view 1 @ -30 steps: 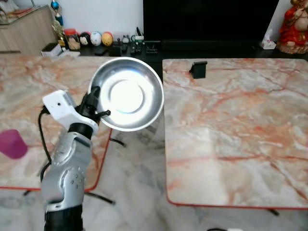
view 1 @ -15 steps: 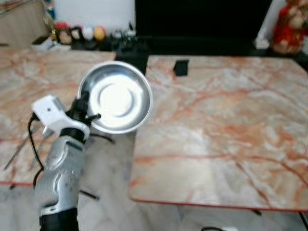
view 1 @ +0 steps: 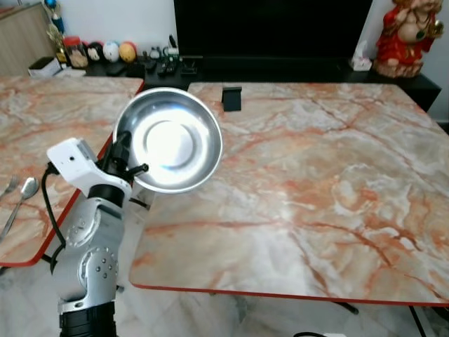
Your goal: Setting the table
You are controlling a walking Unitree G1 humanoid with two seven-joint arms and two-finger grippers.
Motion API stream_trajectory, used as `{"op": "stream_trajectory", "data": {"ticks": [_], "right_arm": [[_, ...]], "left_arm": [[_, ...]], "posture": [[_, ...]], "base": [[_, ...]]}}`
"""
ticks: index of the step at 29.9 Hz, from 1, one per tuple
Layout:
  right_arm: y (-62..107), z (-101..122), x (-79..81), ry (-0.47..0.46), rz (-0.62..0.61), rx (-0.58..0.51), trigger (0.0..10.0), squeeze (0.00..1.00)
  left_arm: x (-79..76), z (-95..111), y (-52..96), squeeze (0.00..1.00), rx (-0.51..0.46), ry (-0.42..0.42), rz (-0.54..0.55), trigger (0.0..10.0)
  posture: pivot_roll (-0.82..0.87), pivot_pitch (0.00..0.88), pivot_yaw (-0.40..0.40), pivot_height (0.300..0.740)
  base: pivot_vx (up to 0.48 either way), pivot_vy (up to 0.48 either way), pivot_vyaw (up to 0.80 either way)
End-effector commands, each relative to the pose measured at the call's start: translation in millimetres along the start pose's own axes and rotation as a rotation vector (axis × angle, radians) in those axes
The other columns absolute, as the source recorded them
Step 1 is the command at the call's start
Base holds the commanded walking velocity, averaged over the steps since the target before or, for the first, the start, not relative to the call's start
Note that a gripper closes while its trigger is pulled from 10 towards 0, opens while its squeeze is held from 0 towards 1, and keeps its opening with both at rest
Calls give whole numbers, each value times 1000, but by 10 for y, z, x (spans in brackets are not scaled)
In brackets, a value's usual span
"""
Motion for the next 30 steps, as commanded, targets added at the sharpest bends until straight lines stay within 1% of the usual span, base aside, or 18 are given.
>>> {"op": "stream_trajectory", "data": {"ticks": [1, 13, 15, 18, 21, 23, 25, 29, 30], "right_arm": [[-8, 24, 37, -8, 6, -7, 10000, 0], [-8, 22, 38, -4, 2, -6, 10000, 0], [-7, 19, 27, -12, -9, -6, 10000, 0], [-3, 13, -29, 2, -67, -2, 10000, 0], [-1, 6, -34, -8, -79, -1, 10000, 0], [-18, 301, -202, -5, -92, -100, 10000, 0], [-17, 489, -278, -21, -96, -166, 10000, 0], [-22, 505, -255, -42, -93, -172, 10000, 0], [-30, 515, -217, -46, -83, -173, 10000, 0]], "left_arm": [[12, 79, -5, 0, -30, -10, -3, 10000], [-14, 69, -13, 0, -25, -9, -12, 10000], [-19, 70, -14, 0, -25, -10, -14, 10000], [-25, 75, -16, 0, -23, -12, -19, 10000], [-21, 68, -19, 0, -21, -12, -21, 10000], [-27, 57, -22, 0, -19, -11, -23, 10000], [-57, 34, -35, 0, -12, -6, -32, 10000], [-70, 21, -42, 0, -7, -6, -37, 10000], [-63, 16, -41, 0, 0, -15, -41, 10000]], "posture": [[-26, 0, -9, 740], [-30, 0, -6, 740], [-25, 0, -5, 740], [-28, 0, -3, 740], [-39, 0, 1, 740], [-40, 0, 2, 740], [-37, 0, 5, 740], [-31, 0, 3, 740], [-29, 0, 3, 740]], "base": [[0, -315, 0], [0, -317, 0], [0, -317, 0], [0, -314, 0], [0, -316, 0], [0, -317, 0], [0, -319, 0], [0, -318, 0], [0, -300, 0]]}}
Point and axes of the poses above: a point about 5 cm out from each wrist's last joint towards the gripper, its own y axis pointing back from the gripper into the wrist, its own z axis along the axis of the wrist's last joint, x = y × z, the point moved 4 cm from there along -y, pointing out of the wrist towards the gripper, and after that the axes turned 8 degrees about y, right-handed, at the moved point
